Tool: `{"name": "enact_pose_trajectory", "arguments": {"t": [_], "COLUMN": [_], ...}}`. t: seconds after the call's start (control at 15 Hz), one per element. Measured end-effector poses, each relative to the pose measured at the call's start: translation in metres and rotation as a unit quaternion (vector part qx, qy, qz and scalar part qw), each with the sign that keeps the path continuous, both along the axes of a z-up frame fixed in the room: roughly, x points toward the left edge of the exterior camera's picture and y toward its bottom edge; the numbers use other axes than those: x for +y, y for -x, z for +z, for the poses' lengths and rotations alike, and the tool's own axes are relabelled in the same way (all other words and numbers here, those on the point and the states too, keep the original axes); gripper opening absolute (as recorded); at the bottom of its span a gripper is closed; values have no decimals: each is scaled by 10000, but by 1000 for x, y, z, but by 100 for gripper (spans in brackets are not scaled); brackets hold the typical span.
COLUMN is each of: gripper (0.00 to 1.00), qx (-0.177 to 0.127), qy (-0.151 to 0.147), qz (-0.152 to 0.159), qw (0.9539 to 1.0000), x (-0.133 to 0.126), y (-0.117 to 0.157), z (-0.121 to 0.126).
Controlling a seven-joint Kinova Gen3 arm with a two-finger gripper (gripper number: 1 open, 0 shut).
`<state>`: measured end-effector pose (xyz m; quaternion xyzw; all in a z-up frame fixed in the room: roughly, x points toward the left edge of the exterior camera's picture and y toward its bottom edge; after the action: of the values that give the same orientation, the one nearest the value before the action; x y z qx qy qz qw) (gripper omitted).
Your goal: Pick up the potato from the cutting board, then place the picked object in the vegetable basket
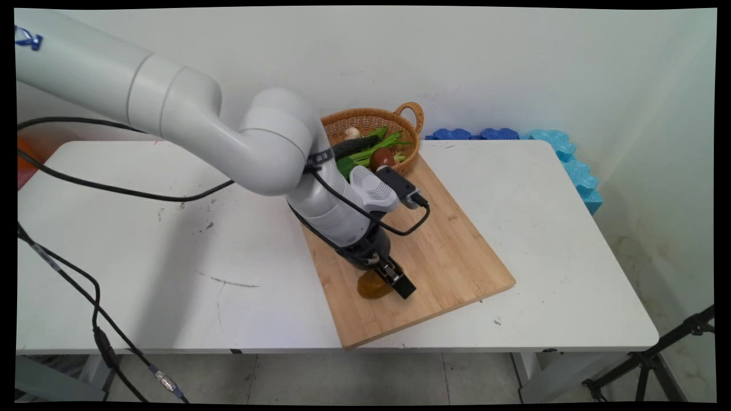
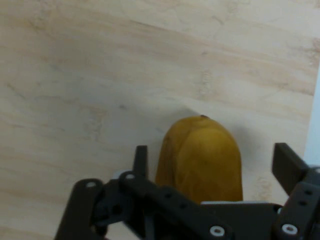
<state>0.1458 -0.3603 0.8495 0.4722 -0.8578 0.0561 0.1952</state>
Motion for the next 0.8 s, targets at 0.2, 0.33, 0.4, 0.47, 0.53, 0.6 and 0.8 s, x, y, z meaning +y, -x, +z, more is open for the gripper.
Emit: {"name": "enact_pose_trajectory", "arguments": {"t": [0.2, 0.33, 0.4, 0.47, 0.53, 0.6, 0.8], "gripper": [0, 0, 0, 0, 0, 0, 0], "qx": [-36, -36, -35, -25, -9, 3, 85], "qy": [24, 38, 50, 73, 102, 120, 168], "qz": [-7, -35, -52, -73, -92, -110, -158], "qw": [10000, 10000, 10000, 9999, 9999, 9999, 9997], "x": [-1, -3, -3, -5, -7, -9, -16], "y": [1, 2, 2, 1, 0, -2, -10], "z": [-7, -10, -9, -7, -3, 2, 25]}}
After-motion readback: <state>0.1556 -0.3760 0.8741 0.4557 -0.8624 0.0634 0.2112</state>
